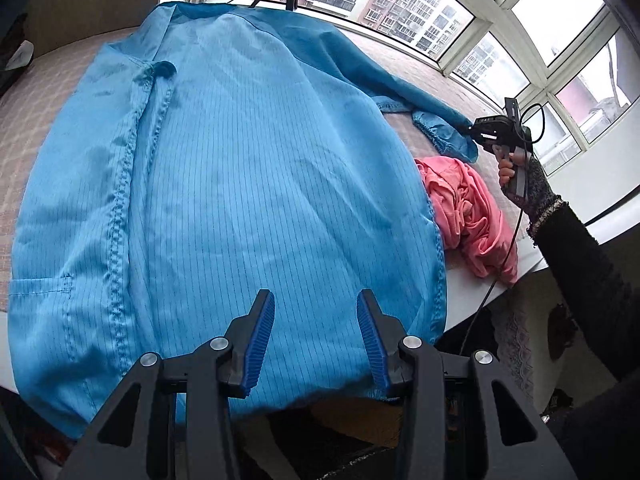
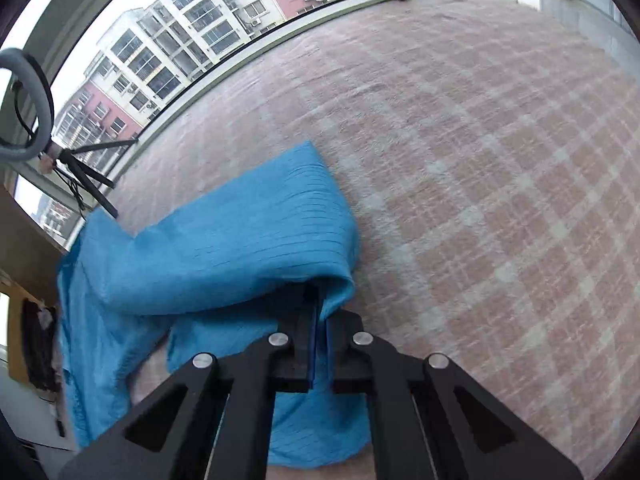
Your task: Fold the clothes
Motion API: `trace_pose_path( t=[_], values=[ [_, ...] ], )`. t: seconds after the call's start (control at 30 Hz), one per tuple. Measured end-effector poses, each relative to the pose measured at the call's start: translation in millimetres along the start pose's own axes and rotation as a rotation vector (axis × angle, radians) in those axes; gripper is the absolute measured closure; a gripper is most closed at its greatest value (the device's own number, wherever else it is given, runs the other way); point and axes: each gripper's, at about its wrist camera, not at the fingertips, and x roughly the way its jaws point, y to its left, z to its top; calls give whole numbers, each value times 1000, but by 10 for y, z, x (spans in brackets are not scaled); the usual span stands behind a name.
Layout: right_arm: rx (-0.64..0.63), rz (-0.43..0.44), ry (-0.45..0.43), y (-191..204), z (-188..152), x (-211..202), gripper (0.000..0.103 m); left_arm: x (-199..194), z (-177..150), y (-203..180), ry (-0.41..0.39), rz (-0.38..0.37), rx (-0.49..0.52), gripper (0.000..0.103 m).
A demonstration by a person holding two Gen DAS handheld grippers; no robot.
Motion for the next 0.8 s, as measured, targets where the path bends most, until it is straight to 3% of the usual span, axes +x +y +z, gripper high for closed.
trace_pose_path(
  t=[0.1,0.23,0.4,0.47,0.53,0.6,0.63,0.7,0.8],
  values=[
    [-34,39,-13,277,86,-341,100,-81,-26,23,-19,-11,14,62],
    [-144,111,-36,936,87,-1043,100,-200,-51,114,-54,-42,19,62],
    [-361,251,-91,2154,-442,-1814,100,-353,-114,251,-96,-86,34,62],
    [-445,332,-21,2731,-860,-1760,100,-406,-152,312,-101,-95,43,62],
    [-590,402,183,3136,-1638,-1654,94,-453,-189,372,-103,-96,56,62],
    [-715,399,411,3400,-2370,-1438,85,-478,-228,419,-103,-78,79,62],
    [-741,394,463,3399,-2622,-1383,85,-486,-245,437,-105,-68,88,62],
    [-747,407,520,3321,-2966,-1295,83,-491,-267,486,-103,-71,96,62],
    [-627,435,481,3048,-2971,-1213,72,-414,-253,496,-96,-48,118,62]
  ],
)
